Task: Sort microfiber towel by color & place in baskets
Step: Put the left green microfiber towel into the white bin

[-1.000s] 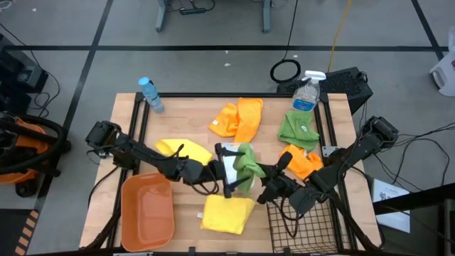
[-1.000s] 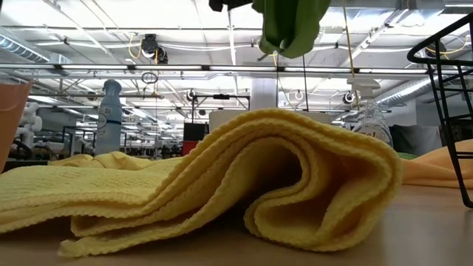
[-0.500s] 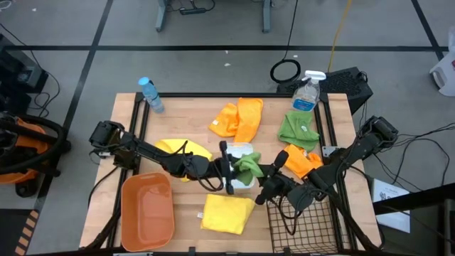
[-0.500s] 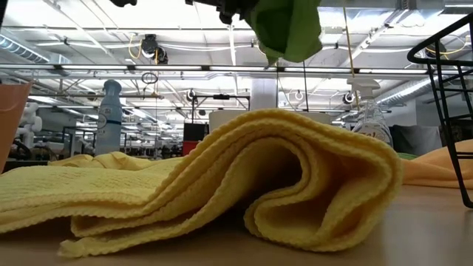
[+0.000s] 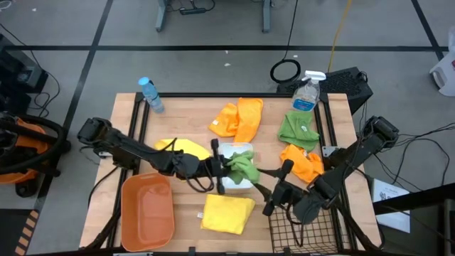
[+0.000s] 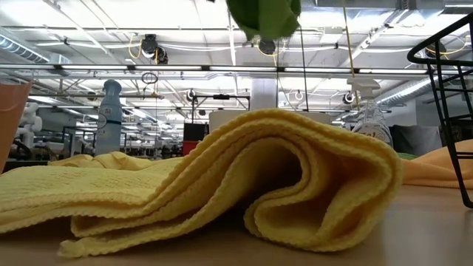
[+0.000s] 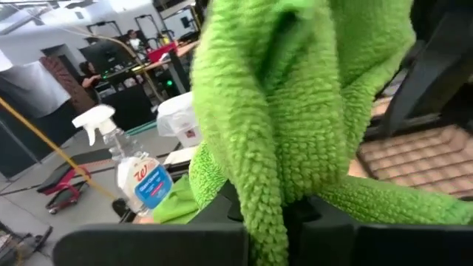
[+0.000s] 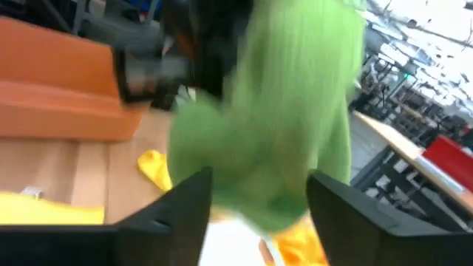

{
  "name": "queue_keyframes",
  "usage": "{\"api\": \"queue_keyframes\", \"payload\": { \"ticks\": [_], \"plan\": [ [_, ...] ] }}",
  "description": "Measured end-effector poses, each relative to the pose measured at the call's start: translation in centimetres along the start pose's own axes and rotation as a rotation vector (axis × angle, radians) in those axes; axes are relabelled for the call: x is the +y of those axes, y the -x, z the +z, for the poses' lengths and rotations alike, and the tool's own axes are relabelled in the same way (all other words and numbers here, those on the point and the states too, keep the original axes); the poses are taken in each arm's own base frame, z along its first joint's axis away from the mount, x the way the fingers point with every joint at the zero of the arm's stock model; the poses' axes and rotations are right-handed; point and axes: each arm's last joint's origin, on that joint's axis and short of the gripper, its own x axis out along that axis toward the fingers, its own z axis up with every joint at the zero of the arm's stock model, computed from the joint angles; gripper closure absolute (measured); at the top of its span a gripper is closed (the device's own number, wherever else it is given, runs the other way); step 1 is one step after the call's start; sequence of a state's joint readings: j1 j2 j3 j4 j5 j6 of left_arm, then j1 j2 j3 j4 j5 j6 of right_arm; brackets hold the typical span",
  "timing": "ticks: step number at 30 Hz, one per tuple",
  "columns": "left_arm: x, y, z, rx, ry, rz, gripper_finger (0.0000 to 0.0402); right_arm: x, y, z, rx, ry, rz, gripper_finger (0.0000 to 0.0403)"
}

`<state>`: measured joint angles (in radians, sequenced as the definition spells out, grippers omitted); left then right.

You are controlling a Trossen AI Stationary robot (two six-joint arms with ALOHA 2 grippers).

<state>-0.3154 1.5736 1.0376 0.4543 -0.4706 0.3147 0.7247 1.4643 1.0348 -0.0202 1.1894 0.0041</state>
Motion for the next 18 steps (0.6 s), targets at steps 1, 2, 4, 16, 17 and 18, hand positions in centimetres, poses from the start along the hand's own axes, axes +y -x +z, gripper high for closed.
{"api": "queue_keyframes", "payload": {
  "ticks": [1,2,4,16,17,18],
  "plan": [
    [0.1,0.2,0.2,-0.006,0.014,-0.009,0.0384,0.0,0.1,-0.2,0.009,-0.009,-0.012,0.0171],
    [0.1,0.4,0.4,-0.013,0.022,-0.025,0.0384,0.0,0.2,-0.4,0.015,-0.019,-0.024,0.0157],
    [0.0,0.6,0.7,-0.025,0.039,-0.067,0.0384,-0.1,0.2,-0.5,0.02,-0.039,-0.037,0.0134],
    [-0.3,0.4,0.6,-0.065,0.078,-0.21,0.0384,-1.0,-2.2,2.9,-0.182,-0.083,0.178,0.0126],
    [-0.3,0.4,0.6,-0.068,0.076,-0.222,0.0384,-1.2,-2.6,3.0,-0.192,-0.086,0.197,0.0131],
    [-0.3,0.4,0.6,-0.07,0.075,-0.228,0.0384,-1.3,-2.9,3.0,-0.199,-0.091,0.206,0.0136]
  ]
}}
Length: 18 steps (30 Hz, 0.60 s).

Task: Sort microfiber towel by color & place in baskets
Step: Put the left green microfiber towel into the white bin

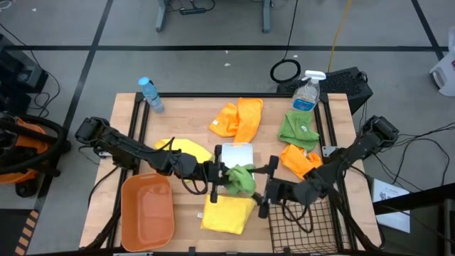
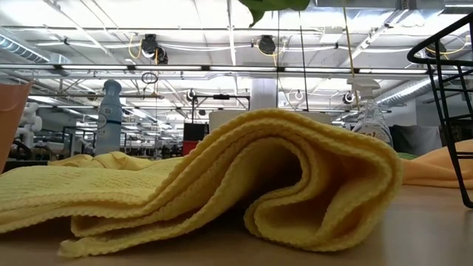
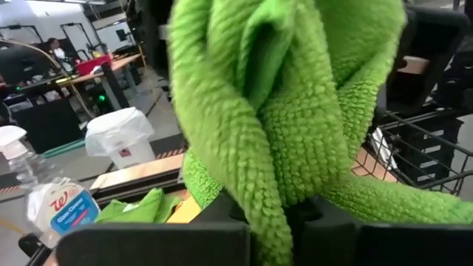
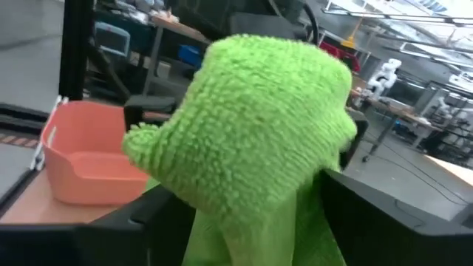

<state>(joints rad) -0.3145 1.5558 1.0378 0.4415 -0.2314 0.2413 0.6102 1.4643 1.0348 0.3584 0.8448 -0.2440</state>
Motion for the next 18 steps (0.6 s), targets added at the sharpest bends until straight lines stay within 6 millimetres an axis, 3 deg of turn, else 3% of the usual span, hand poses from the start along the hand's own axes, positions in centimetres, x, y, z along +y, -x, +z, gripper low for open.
{"api": "queue_keyframes", "payload": {
  "ticks": [6,13,15,18],
  "plan": [
    [0.1,0.0,0.0,0.003,-0.002,0.0,0.0371,-1.3,-1.3,-0.3,-0.001,0.008,-0.004,0.0203],
    [0.5,-0.1,-0.2,0.02,0.017,0.035,0.0366,-1.5,-1.7,-0.4,-0.006,0.028,0.03,0.0372],
    [0.4,0.0,-0.3,0.035,0.048,0.052,0.0357,-1.4,-1.6,-0.4,-0.001,0.039,0.032,0.0388],
    [0.1,0.0,-0.7,0.084,0.054,0.048,0.0318,-1.2,-1.4,-0.5,0.017,0.04,0.0,0.0378]
  ]
}}
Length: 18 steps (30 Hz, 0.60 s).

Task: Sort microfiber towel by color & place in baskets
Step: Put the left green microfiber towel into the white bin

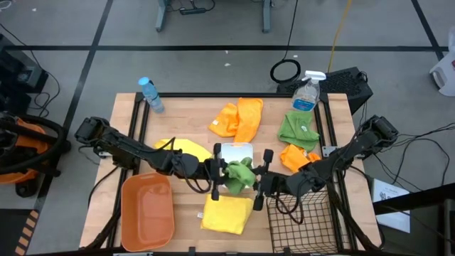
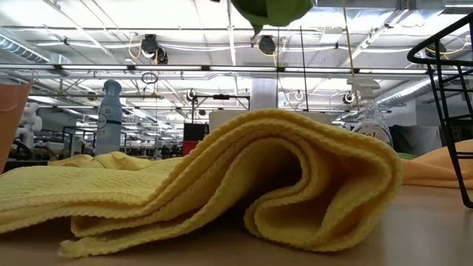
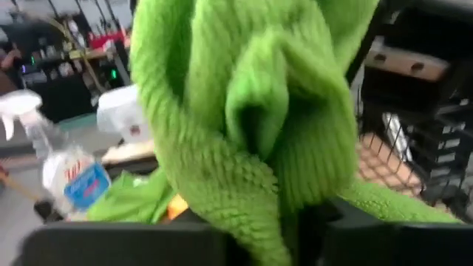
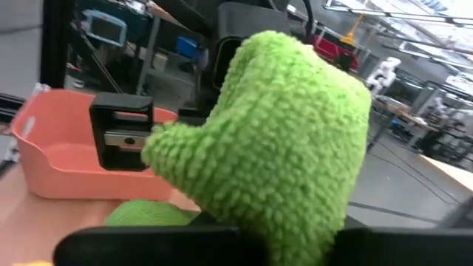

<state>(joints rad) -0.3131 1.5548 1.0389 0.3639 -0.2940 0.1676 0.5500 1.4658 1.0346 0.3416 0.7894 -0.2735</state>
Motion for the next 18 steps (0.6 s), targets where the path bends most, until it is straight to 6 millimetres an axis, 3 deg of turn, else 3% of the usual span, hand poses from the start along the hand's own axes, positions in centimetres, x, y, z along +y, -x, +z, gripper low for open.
{"api": "queue_keyframes", "payload": {
  "ticks": [3,10,13,18],
  "plan": [
    [-0.5,0.2,-0.5,0.063,0.019,0.012,0.0254,0.3,0.4,-0.2,0.028,0.02,-0.042,0.0383],
    [-1.6,1.2,-1.4,0.205,-0.023,0.234,0.011,0.5,0.6,-1.0,0.101,0.062,-0.079,0.0397],
    [-2.0,2.2,-1.3,0.248,-0.025,0.239,0.0082,0.2,0.4,-1.8,0.16,0.048,-0.085,0.0397],
    [-2.6,3.8,-1.4,0.328,0.001,0.212,0.0077,-0.4,-0.3,-3.8,0.22,0.025,-0.115,0.0397]
  ]
}}
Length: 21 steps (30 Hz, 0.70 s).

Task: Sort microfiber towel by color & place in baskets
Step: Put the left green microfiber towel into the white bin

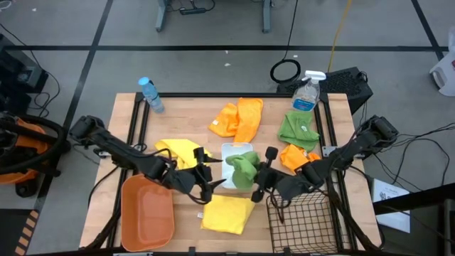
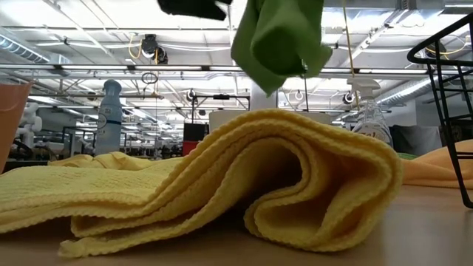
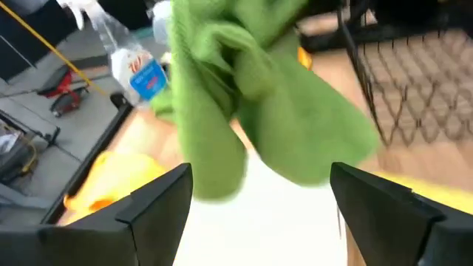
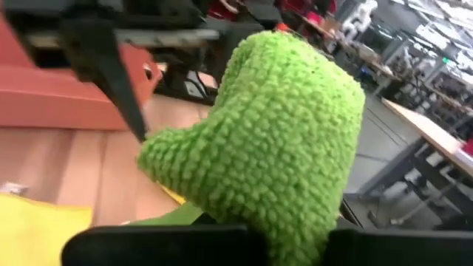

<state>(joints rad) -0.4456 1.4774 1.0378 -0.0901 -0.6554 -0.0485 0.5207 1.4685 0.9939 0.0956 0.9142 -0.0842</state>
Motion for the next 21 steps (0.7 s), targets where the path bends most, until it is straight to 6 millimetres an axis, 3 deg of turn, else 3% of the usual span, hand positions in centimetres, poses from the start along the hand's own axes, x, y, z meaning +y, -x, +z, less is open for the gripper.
{"api": "queue_keyframes", "payload": {
  "ticks": [7,21],
  "plan": [
    [-0.2,0.5,-0.4,0.033,0.01,0.035,0.0084,-0.8,-2.4,-2.4,0.076,-0.032,-0.065,0.0397],
    [-0.2,0.6,-0.4,0.028,0.036,0.046,0.0084,0.9,-7.7,-7.2,0.227,0.151,-0.026,0.0397]
  ]
}}
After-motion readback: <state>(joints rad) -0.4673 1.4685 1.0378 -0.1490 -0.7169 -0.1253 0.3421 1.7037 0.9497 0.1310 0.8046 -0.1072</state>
